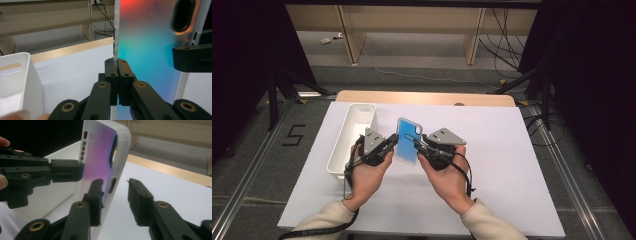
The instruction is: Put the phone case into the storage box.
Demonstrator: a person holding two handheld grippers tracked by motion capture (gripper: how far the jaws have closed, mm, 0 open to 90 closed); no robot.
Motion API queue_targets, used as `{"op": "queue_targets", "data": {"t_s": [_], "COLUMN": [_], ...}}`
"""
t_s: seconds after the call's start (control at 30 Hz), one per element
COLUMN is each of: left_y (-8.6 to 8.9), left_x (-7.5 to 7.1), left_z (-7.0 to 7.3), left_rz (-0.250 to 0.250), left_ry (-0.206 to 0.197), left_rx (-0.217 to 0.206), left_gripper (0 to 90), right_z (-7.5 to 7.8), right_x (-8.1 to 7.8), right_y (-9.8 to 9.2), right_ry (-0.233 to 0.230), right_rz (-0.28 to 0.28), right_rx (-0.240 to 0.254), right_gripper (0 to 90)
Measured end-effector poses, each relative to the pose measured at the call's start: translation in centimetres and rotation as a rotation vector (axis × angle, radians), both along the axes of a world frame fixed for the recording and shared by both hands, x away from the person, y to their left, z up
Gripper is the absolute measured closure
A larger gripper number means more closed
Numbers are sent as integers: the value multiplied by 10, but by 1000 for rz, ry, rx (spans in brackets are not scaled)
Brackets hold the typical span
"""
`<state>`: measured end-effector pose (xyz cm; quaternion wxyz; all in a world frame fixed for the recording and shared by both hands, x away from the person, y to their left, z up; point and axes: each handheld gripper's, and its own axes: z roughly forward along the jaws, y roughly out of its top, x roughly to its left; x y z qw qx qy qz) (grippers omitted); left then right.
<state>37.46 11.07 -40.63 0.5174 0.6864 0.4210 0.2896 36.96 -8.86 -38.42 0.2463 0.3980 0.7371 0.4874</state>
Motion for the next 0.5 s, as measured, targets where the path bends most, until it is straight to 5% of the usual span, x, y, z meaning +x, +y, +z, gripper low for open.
{"op": "queue_targets", "data": {"t_s": [0.5], "left_y": [3], "left_x": [2], "left_z": [1], "left_rz": [16], "left_ry": [6], "left_rx": [-3], "left_gripper": [882], "right_z": [3], "right_x": [-5], "right_y": [-1], "right_ry": [-41], "right_rz": [53], "right_rx": [36], "right_gripper": [371]}}
